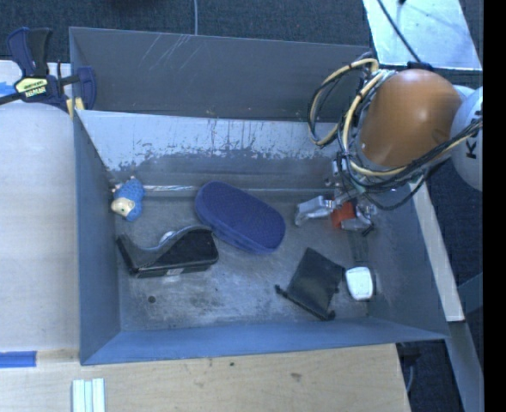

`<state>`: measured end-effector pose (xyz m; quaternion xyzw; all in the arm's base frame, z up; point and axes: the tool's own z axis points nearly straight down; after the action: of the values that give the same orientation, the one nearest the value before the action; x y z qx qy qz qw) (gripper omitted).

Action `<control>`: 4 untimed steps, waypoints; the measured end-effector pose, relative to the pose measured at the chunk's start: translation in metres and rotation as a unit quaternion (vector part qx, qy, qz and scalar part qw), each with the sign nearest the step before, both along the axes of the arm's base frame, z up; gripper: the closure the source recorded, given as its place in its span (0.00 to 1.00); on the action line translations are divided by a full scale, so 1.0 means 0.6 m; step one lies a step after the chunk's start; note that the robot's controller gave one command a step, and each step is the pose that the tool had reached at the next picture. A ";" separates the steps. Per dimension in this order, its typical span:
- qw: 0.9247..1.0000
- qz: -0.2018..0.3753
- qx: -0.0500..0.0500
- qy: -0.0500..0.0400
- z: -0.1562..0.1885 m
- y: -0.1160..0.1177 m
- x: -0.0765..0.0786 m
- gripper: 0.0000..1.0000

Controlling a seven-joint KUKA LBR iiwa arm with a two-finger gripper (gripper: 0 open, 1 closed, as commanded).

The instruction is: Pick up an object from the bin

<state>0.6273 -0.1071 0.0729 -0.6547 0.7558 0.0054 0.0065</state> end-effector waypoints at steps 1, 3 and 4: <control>1.000 -0.010 0.001 0.000 0.025 -0.041 0.005 0.00; 1.000 -0.003 -0.009 -0.004 0.228 -0.061 -0.038 1.00; 1.000 -0.004 -0.007 0.001 0.218 -0.061 -0.040 0.00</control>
Offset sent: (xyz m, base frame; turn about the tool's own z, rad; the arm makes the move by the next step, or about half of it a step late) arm 0.0005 -0.0346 0.0123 0.0203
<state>0.6031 -0.1437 0.2040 -0.6520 0.7582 0.0004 0.0010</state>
